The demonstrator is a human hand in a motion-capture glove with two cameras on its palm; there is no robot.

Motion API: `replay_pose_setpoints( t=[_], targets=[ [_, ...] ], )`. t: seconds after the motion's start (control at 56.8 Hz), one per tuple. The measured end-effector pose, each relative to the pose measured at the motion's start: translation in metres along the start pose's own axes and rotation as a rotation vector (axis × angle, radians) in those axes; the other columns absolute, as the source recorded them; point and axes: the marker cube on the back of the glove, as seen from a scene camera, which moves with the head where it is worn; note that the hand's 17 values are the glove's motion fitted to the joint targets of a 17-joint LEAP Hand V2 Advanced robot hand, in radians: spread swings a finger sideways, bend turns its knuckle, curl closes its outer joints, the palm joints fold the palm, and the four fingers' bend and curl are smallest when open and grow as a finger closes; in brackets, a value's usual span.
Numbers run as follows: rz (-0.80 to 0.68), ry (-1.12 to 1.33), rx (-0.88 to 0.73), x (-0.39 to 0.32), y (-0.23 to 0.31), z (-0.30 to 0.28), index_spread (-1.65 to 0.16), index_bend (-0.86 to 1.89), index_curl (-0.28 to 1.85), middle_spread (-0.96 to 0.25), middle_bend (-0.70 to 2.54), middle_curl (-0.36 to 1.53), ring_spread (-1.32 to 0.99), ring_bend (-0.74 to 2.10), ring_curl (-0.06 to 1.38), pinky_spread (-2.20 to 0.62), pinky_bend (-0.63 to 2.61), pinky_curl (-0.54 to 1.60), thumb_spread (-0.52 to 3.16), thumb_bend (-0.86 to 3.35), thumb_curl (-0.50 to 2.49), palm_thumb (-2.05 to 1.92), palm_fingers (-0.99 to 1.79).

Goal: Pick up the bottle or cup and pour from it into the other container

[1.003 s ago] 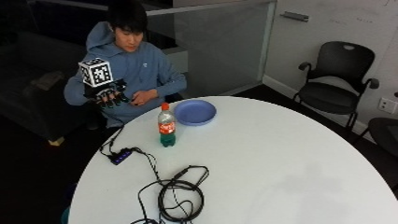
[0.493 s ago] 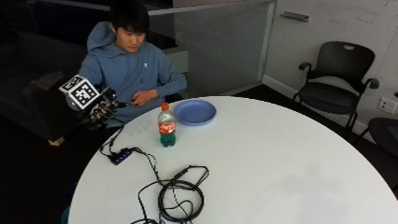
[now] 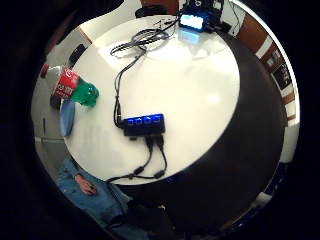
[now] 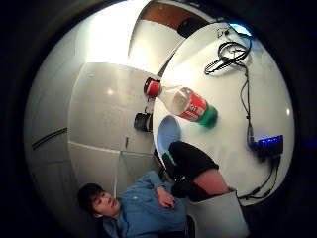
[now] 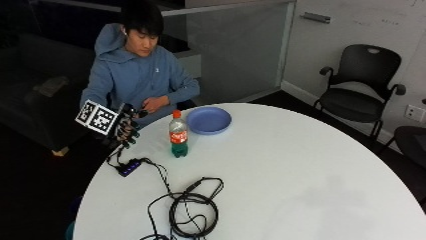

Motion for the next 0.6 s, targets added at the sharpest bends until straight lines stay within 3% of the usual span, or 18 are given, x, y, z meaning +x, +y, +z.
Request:
replay_pose_setpoints(
  t=[0.598],
  targets=[
    [-0.096,-0.254,-0.081,-0.037,-0.043,0.073,-0.37,0.13,0.21,-0.06,0.21,0.33,-0.01,0.45,0.29,0.14,0.66,0.28,0.90,-0.03,0.33,0.48,0.02]
  ],
)
